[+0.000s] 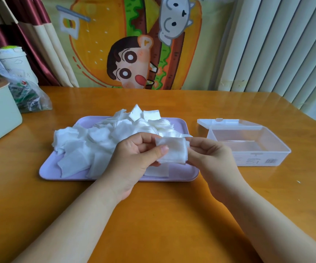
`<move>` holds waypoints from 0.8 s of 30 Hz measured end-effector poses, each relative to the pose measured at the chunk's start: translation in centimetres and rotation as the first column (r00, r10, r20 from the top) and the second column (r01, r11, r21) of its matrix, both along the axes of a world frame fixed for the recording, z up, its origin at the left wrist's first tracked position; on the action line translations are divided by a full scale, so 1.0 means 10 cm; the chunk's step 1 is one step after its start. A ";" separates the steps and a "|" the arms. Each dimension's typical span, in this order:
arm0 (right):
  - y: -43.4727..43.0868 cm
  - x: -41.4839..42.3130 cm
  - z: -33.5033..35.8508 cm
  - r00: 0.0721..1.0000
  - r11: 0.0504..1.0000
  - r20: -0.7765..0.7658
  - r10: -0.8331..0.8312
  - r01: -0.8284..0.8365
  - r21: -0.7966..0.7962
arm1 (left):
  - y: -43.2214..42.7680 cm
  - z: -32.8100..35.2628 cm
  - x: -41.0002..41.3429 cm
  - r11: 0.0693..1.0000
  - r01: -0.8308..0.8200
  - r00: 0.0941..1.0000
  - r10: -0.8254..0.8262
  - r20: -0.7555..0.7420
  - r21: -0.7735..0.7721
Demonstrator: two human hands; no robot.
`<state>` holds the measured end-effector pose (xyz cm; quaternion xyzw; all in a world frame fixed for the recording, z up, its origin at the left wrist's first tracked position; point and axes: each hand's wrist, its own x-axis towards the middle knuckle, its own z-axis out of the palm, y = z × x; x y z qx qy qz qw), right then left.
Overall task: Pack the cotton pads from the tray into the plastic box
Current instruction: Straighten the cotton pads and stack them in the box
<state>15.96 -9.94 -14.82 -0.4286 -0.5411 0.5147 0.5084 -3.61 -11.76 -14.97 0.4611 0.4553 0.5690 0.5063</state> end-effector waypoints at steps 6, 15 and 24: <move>0.00 0.01 0.00 0.997 0.997 -0.011 0.073 -0.073 -0.004 | 0.01 -0.02 0.01 0.999 -0.040 0.998 0.040 -0.048 0.001; 0.00 0.02 -0.02 0.995 0.995 -0.014 0.103 -0.103 0.017 | 0.01 -0.03 0.02 1.000 -0.031 0.995 0.030 -0.091 0.001; 0.01 0.00 -0.02 0.994 0.996 -0.059 0.087 -0.086 0.024 | 0.02 -0.04 0.01 1.000 -0.026 0.992 0.025 -0.124 0.000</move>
